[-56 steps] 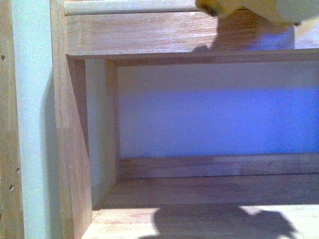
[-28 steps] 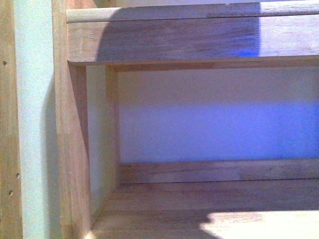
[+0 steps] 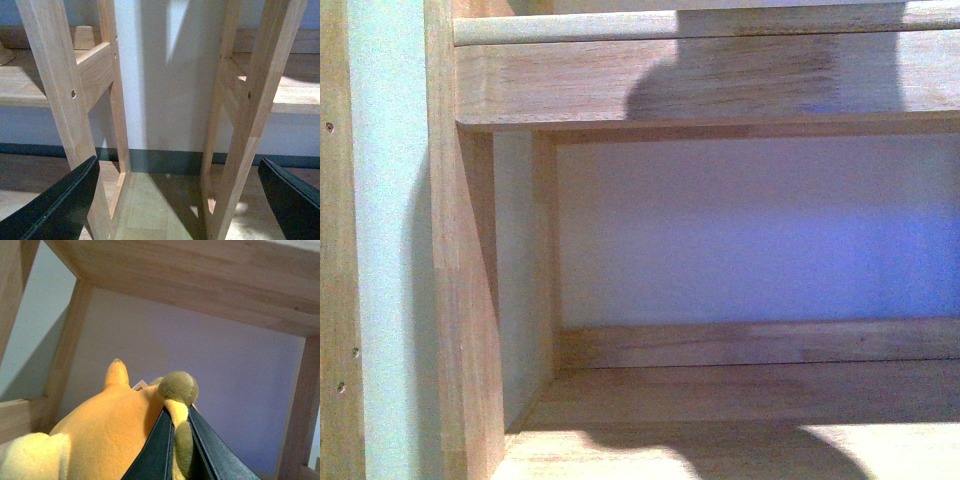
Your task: Put away toys
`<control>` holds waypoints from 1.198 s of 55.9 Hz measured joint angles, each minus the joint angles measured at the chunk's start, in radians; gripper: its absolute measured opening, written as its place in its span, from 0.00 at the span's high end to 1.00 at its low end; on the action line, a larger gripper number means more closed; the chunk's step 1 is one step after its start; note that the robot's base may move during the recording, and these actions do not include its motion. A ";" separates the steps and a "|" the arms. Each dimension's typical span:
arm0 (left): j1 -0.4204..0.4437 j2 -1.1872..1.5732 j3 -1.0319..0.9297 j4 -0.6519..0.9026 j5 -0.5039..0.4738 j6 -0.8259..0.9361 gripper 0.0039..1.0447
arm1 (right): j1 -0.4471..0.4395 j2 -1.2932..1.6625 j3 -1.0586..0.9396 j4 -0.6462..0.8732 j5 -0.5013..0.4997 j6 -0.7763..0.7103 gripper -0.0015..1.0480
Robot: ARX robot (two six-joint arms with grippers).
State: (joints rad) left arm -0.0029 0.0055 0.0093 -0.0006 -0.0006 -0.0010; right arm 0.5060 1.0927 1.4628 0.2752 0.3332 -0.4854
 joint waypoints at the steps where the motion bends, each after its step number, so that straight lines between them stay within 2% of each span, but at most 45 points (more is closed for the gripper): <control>1: 0.000 0.000 0.000 0.000 0.000 0.000 0.06 | -0.023 0.012 0.009 -0.004 -0.026 0.027 0.94; 9: 0.000 0.000 0.000 0.000 0.000 0.000 0.06 | -0.126 0.084 0.067 -0.016 -0.125 0.140 0.94; 23: 0.000 0.000 0.000 0.000 0.000 0.000 0.06 | -0.191 0.198 0.153 -0.002 -0.196 0.232 0.94; 36: 0.000 0.000 0.000 0.000 0.000 0.000 0.06 | -0.187 0.326 0.251 0.017 -0.212 0.257 0.94; 67: 0.000 0.000 0.000 0.000 0.000 0.000 0.06 | -0.111 0.604 0.461 0.045 -0.198 0.265 0.94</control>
State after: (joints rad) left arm -0.0029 0.0055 0.0093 -0.0006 -0.0006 -0.0010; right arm 0.3950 1.6970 1.9236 0.3199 0.1349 -0.2203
